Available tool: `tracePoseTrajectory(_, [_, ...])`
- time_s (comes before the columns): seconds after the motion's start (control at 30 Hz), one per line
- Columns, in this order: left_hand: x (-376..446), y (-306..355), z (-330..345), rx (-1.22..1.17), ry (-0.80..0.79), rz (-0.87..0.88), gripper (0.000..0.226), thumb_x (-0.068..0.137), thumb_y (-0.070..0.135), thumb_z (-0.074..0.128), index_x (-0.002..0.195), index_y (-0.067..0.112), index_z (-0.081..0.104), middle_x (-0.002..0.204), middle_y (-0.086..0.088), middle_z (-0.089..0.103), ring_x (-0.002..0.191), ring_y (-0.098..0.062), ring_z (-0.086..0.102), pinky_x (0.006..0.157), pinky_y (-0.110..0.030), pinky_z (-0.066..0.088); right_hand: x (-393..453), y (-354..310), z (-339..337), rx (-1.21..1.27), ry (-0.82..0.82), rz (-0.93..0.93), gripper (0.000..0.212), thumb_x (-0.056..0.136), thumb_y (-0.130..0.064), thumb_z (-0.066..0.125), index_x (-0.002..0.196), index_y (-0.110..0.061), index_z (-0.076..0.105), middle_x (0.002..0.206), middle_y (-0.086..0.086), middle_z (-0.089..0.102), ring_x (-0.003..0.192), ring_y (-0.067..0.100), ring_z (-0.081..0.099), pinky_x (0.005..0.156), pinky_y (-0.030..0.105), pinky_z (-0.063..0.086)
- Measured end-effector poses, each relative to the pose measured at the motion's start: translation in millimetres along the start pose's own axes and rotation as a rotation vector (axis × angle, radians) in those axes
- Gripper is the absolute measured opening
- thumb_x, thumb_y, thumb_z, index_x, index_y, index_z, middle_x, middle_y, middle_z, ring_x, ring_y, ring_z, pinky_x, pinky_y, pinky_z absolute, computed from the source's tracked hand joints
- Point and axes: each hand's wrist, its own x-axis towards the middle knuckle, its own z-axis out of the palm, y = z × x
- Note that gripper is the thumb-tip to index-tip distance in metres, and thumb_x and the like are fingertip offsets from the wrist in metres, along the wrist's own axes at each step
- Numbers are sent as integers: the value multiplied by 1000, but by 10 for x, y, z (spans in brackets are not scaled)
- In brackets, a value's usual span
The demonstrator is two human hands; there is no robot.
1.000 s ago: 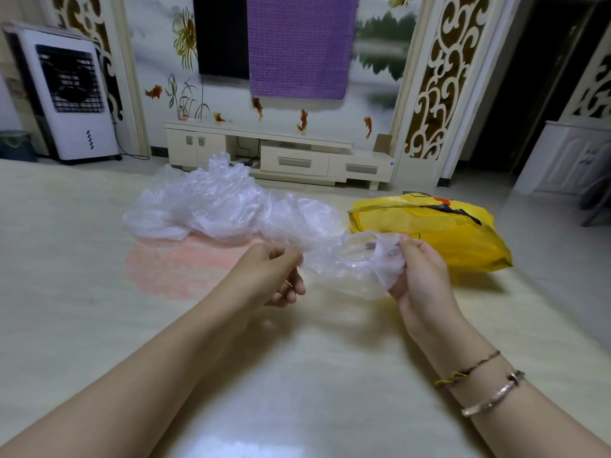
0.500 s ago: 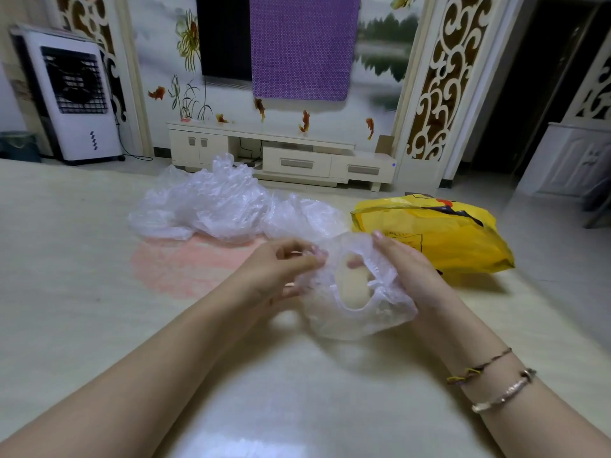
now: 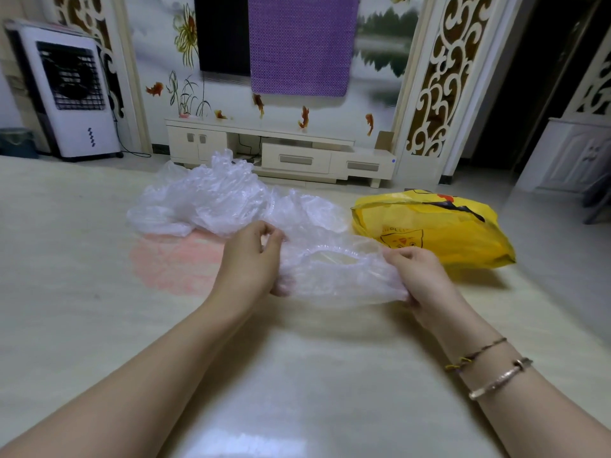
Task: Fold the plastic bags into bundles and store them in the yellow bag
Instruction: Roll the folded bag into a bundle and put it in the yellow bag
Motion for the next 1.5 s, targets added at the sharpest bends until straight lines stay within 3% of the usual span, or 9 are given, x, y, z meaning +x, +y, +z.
tracePoseTrajectory(0.3, [-42, -115, -123, 878, 38, 165, 31, 96, 46, 46, 112, 20, 44, 88, 4, 56, 83, -24, 58, 64, -33, 40, -38, 81, -27, -759, 96, -311, 31, 93, -41, 54, 105, -16, 41, 87, 0, 58, 78, 21, 57, 59, 36, 45])
tracePoseTrajectory(0.43, [19, -120, -124, 706, 39, 345, 28, 92, 32, 58, 114, 17, 50, 114, 0, 45, 103, -25, 44, 80, -30, 35, -127, 44, -100, -816, 60, -671, 13, 91, -25, 56, 103, -20, 54, 106, -5, 49, 104, 17, 45, 83, 32, 40])
tracePoseTrajectory(0.53, [10, -127, -82, 457, -178, 395, 14, 91, 23, 61, 106, 23, 58, 109, 8, 54, 102, -11, 52, 82, -24, 40, -154, 60, -102, -774, -222, -725, 17, 93, -20, 54, 107, -27, 60, 113, -11, 53, 112, 6, 44, 94, 24, 35])
tracePoseTrajectory(0.7, [-77, -212, 35, 736, -656, 374, 48, 96, 48, 47, 134, 19, 45, 133, 3, 52, 127, -19, 45, 104, -30, 35, -136, 142, -127, -901, -431, -674, 34, 99, -24, 45, 133, -26, 49, 135, -13, 49, 123, 2, 43, 100, 15, 32])
tracePoseTrajectory(0.8, [-71, -244, 21, 923, -762, 326, 73, 96, 58, 34, 155, 22, 9, 162, 8, 11, 149, -12, 7, 121, -37, 9, -89, 184, -176, -960, -487, -606, 43, 101, -27, 41, 144, -25, 37, 147, -11, 40, 131, 3, 37, 102, 10, 23])
tracePoseTrajectory(0.93, [-60, -228, -23, 850, -787, 280, 76, 94, 61, 37, 155, 29, 3, 161, 15, 1, 148, -4, -2, 121, -34, 1, -86, 153, -276, -907, -529, -521, 52, 97, -36, 50, 145, -31, 33, 148, -16, 37, 132, 1, 36, 103, 15, 28])
tracePoseTrajectory(1.17, [-24, -71, -129, 371, -526, 274, 32, 80, 43, 73, 106, 30, 59, 110, 20, 56, 105, 1, 53, 92, -22, 46, -165, -33, -403, -728, -578, -485, 46, 77, -36, 76, 117, -44, 56, 125, -31, 50, 122, -12, 40, 101, 15, 34])
tracePoseTrajectory(1.3, [-47, -69, -116, 440, -619, 188, 45, 68, 52, 80, 101, 32, 57, 103, 18, 56, 95, -2, 56, 84, -23, 50, -196, -35, -396, -828, -635, -462, 53, 79, -19, 71, 123, -41, 52, 124, -34, 46, 116, -20, 37, 88, -1, 32])
tracePoseTrajectory(1.5, [-74, -117, -77, 568, -617, 251, 52, 69, 51, 79, 108, 31, 50, 103, 20, 48, 96, 1, 48, 79, -15, 41, -147, 39, -272, -889, -417, -596, 34, 82, -10, 57, 110, -29, 59, 111, -16, 56, 103, -1, 50, 78, 9, 40])
